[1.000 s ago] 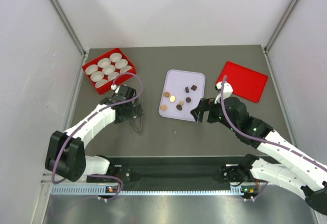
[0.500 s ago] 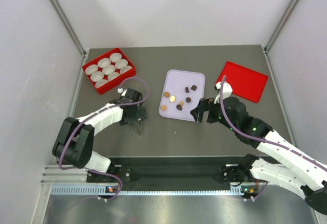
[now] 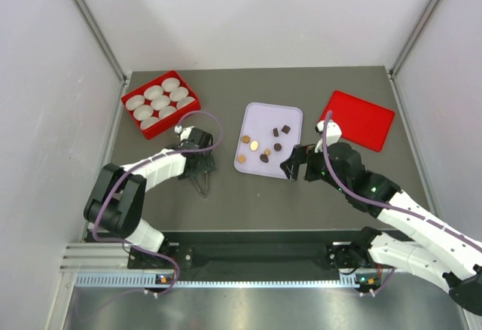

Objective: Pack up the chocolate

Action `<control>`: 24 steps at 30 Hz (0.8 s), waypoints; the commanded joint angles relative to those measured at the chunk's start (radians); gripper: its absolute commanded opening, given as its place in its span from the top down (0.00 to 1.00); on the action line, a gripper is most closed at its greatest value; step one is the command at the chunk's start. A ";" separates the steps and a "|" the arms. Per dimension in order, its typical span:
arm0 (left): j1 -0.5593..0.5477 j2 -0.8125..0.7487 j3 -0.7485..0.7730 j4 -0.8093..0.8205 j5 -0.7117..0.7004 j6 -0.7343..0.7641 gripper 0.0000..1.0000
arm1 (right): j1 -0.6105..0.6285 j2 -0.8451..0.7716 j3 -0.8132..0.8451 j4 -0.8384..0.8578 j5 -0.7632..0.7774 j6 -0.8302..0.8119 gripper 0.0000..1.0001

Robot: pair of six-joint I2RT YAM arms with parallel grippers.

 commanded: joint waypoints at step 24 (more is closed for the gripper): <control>-0.027 -0.187 0.194 -0.284 -0.010 0.076 0.41 | 0.005 -0.088 0.008 0.019 -0.031 0.016 0.00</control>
